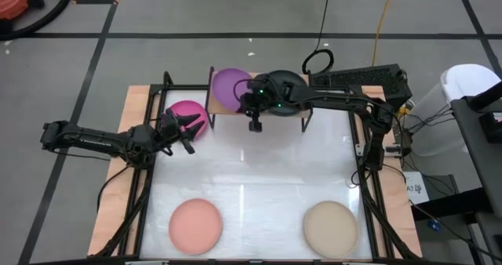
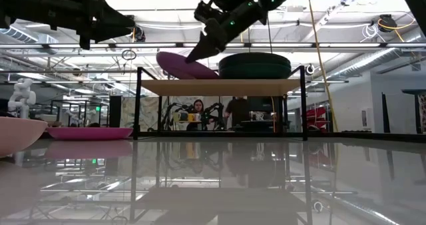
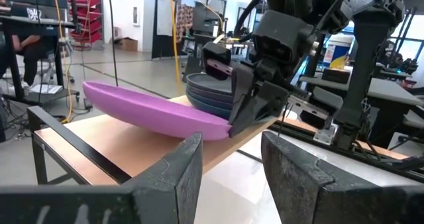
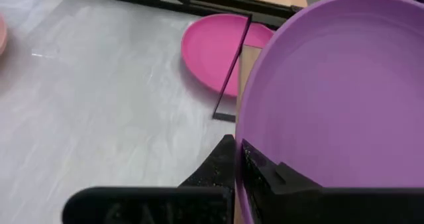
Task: Place and stack plates onto a shelf
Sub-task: Put the purple plate on the shelf
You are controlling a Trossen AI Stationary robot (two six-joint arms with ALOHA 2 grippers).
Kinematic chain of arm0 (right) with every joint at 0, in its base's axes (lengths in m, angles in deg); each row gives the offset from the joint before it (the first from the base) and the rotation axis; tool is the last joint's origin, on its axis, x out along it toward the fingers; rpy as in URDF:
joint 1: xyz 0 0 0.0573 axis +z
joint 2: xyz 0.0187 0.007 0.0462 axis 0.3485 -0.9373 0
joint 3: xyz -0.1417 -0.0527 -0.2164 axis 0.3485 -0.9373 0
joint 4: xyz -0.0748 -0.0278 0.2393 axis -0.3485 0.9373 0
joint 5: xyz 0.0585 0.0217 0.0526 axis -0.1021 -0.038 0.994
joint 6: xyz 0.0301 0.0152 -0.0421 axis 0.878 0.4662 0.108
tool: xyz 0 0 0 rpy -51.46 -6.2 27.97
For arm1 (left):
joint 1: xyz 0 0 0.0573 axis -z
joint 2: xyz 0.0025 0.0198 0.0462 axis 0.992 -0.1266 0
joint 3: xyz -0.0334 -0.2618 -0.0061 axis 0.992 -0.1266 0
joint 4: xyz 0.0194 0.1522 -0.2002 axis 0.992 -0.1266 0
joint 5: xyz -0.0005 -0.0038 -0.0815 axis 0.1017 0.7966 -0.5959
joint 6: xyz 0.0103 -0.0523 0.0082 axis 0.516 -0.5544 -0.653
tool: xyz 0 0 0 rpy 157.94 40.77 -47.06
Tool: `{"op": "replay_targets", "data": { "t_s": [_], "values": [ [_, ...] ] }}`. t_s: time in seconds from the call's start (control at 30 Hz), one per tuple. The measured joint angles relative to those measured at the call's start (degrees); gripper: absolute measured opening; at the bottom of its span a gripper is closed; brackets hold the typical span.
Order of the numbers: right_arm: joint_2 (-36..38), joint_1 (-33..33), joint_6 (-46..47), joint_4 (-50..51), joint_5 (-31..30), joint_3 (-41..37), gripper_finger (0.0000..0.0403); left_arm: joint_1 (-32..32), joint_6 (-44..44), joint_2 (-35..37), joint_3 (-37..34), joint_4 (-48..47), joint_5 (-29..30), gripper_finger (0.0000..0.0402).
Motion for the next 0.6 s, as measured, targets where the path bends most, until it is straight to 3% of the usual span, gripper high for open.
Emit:
{"op": "replay_targets", "data": {
  "t_s": [0.33, 0.6],
  "values": [
    [-0.02, -0.09, 0.44, -1.91, -4.6, -1.49, 0.0014, 0.0, -1.06, 0.0, 0.0, 0.0, -0.02, 0.0159],
    [-0.05, -0.03, 0.5, -2.71, -4.57, -1.62, 0.0034, 0.0, -1.31, 0.0, 0.0, 0.02, -0.02, 0.0159]
  ]
}}
